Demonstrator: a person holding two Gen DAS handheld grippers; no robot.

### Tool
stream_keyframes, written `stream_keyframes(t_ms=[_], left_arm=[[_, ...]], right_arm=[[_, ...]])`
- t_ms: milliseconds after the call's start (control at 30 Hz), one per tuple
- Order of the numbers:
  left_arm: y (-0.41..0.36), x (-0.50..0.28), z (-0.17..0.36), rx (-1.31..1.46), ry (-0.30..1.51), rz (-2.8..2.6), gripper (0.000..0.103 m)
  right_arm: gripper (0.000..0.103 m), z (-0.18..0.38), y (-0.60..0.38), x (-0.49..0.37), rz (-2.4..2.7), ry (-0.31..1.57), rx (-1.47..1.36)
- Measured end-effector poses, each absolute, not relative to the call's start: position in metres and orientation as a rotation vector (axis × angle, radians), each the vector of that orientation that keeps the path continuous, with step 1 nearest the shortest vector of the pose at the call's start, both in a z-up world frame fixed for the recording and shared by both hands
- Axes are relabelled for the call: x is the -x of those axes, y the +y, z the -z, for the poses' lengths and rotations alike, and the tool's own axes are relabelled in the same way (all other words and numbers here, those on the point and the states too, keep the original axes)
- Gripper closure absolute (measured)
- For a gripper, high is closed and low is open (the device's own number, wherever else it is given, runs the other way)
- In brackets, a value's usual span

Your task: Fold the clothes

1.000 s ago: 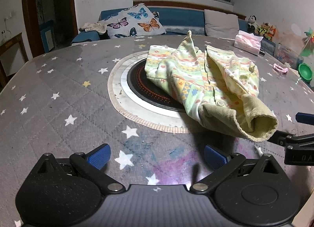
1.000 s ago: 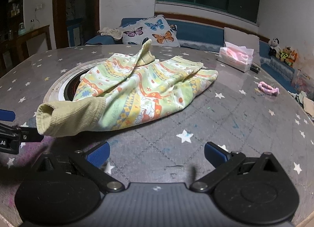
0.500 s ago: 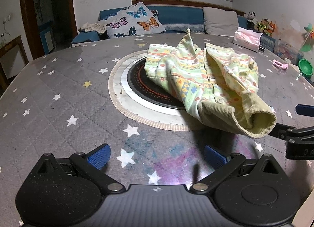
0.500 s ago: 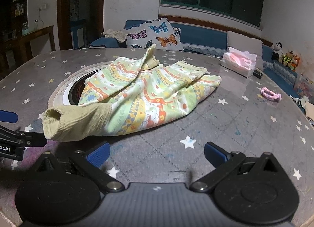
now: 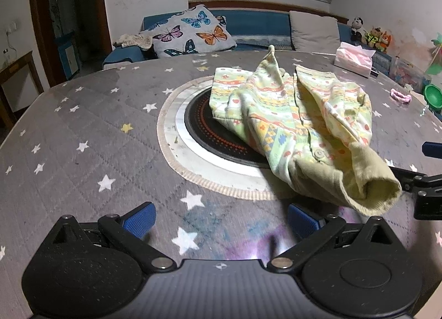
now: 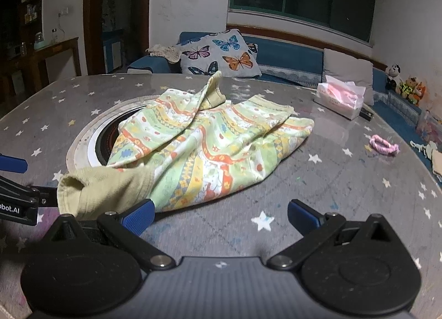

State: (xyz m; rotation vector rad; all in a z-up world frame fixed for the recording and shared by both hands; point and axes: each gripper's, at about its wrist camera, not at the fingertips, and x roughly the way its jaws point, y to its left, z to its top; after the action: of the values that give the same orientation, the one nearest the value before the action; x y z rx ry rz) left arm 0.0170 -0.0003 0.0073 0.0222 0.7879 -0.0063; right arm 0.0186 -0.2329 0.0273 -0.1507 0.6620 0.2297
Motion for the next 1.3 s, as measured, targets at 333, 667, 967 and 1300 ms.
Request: stream_keyframes(t_ms=[333,667,967,1300], left_arm=[[0.003,-0.038,-0.026,-0.050,0.735,0.002,0.000],[-0.002,-0.080,-0.039,-0.086,0.721,0.028,0.011],[-0.015,-0.124,-0.032,-0.095,0.765,0.072,0.032],[-0.032,-0.195,-0.033,-0.096,0.784,0.124,0.037]], right_arm=[[0.000,-0.044,-0.232,-0.047,-0.243,0.654,0.144],[0.001,-0.052,-0.230,-0.096,-0.239,0.670,0.135],[0.007,-0.045,-0.218,-0.134,-0.266,0.710,0.146],[0.024,-0.035,-0.215,-0.187,-0.282,0.760,0.106]])
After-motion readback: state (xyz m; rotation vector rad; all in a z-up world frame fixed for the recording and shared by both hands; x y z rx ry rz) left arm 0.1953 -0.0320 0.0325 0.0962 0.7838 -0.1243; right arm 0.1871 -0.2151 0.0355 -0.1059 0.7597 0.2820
